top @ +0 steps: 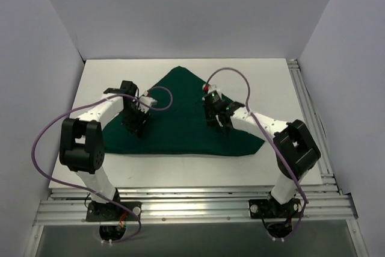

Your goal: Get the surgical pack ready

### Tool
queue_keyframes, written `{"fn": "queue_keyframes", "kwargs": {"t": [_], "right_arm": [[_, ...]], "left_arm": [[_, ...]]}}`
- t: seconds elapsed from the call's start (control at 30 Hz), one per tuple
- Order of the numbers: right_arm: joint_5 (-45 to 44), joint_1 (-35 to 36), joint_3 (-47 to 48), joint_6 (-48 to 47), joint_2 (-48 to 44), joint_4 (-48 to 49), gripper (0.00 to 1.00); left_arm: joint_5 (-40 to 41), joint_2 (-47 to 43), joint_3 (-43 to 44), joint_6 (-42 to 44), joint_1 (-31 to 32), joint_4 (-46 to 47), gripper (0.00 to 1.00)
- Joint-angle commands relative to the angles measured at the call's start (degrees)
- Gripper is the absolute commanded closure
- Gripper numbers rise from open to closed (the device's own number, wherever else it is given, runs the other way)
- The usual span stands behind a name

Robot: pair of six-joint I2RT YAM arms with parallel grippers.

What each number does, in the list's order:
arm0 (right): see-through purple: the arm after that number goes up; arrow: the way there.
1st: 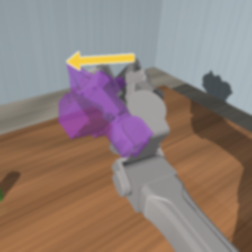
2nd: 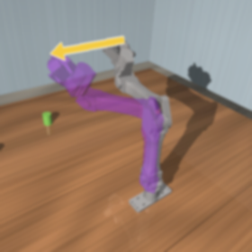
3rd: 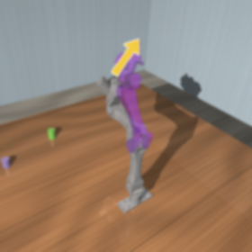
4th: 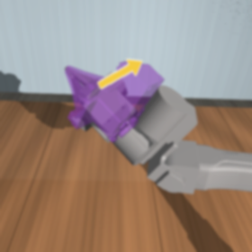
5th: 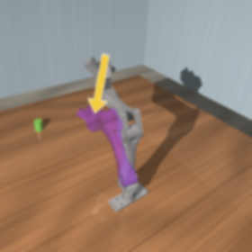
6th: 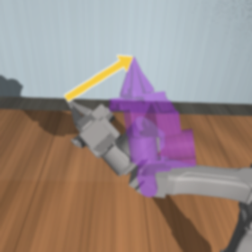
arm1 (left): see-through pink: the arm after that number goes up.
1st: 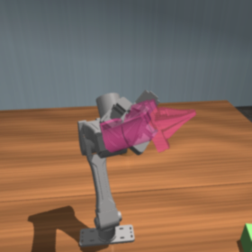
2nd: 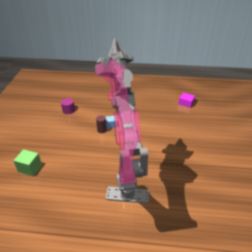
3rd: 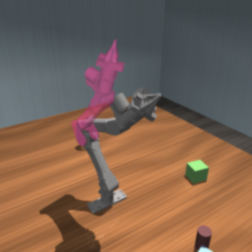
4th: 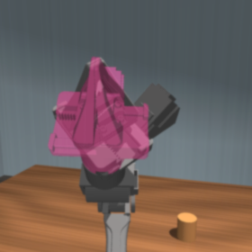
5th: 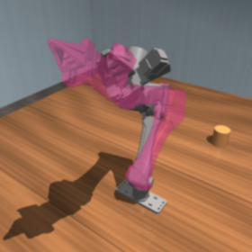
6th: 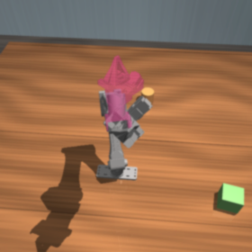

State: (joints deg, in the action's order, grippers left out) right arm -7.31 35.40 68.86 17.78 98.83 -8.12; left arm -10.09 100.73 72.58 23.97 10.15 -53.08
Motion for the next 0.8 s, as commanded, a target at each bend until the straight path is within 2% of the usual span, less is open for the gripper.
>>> {"fn": "queue_keyframes", "kwargs": {"t": [0.0, 0.1, 0.17, 0.3, 0.5, 0.57, 0.77], "right_arm": [[-0.18, 1.69, -7.41, 7.17, -1.97, 0.55, 1.00], [6.05, 2.04, -13.04, 10.24, -0.66, 6.52, 1.00], [6.43, 2.57, -15.41, 11.48, 0.75, 10.46, 1.00], [4.95, 2.66, -16.39, 12.54, 1.98, 12.34, 1.00], [0.11, 2.57, -14.72, 10.44, -0.38, 8.21, 1.00], [-2.69, 2.66, -12.62, 9.03, -1.52, 3.56, 1.00], [-5.96, 3.10, -9.53, 9.02, -7.93, -5.23, 1.00]], "left_arm": [[0.95, 1.04, 0.11, -1.20, 0.66, 2.02, 0.50], [-0.46, 3.76, 0.81, 0.03, 1.62, 1.66, 0.49], [-0.72, 5.52, 1.60, -0.41, 1.62, 2.28, 0.49], [-1.78, 9.30, 1.69, -0.50, 1.62, 4.03, 0.49], [-0.37, 10.64, 0.64, 0.73, 0.57, 5.53, 0.49], [-0.63, 9.41, 0.46, 0.56, -0.04, 5.36, 0.49], [-1.69, -0.69, 1.78, 0.12, -3.64, 0.44, 0.46]]}}
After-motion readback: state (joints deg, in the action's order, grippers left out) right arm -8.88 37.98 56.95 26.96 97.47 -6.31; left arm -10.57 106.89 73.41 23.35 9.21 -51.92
